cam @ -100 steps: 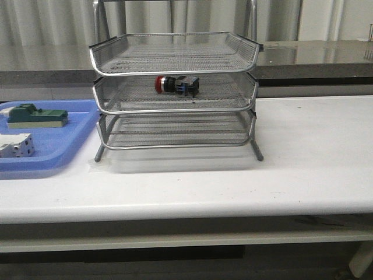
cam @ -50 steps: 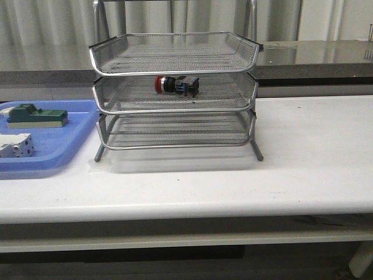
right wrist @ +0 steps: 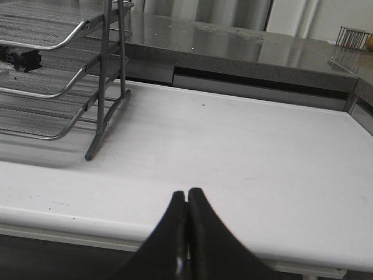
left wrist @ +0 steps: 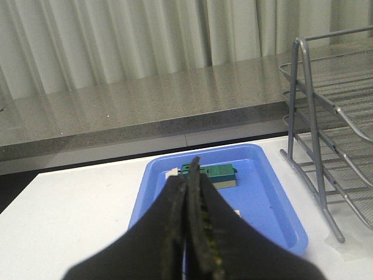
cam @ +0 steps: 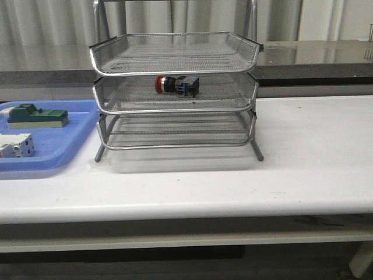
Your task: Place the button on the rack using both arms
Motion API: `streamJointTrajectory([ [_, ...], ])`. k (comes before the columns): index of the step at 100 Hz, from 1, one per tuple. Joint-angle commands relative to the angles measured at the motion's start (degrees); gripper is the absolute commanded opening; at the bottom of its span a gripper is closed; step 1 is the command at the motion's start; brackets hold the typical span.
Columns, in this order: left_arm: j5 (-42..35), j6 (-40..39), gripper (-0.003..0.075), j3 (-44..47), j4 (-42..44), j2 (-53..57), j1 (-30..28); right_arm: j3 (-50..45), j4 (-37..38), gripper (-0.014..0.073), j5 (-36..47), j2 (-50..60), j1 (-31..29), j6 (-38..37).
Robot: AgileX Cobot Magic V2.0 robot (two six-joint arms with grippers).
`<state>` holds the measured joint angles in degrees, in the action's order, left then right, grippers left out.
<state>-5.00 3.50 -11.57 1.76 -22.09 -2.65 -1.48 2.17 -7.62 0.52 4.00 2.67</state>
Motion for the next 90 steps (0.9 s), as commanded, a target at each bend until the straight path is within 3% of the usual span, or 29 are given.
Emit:
streamJointTrajectory([
  [1, -5.2, -2.1, -0.0020, 0.9, 1.5, 2.8, 0.5, -0.1, 0.6, -0.0067, 5.0, 1.0, -0.2, 0.1],
  [48, -2.5, -3.5, -0.0020, 13.7, 2.0, 23.5, 0.5, -0.1, 0.6, -0.0067, 5.0, 1.0, -0.2, 0.1],
  [90, -1.9, -3.5, -0.0020, 13.7, 2.0, 24.2, 0.5, -0.1, 0.6, -0.0067, 5.0, 1.0, -0.2, 0.1],
])
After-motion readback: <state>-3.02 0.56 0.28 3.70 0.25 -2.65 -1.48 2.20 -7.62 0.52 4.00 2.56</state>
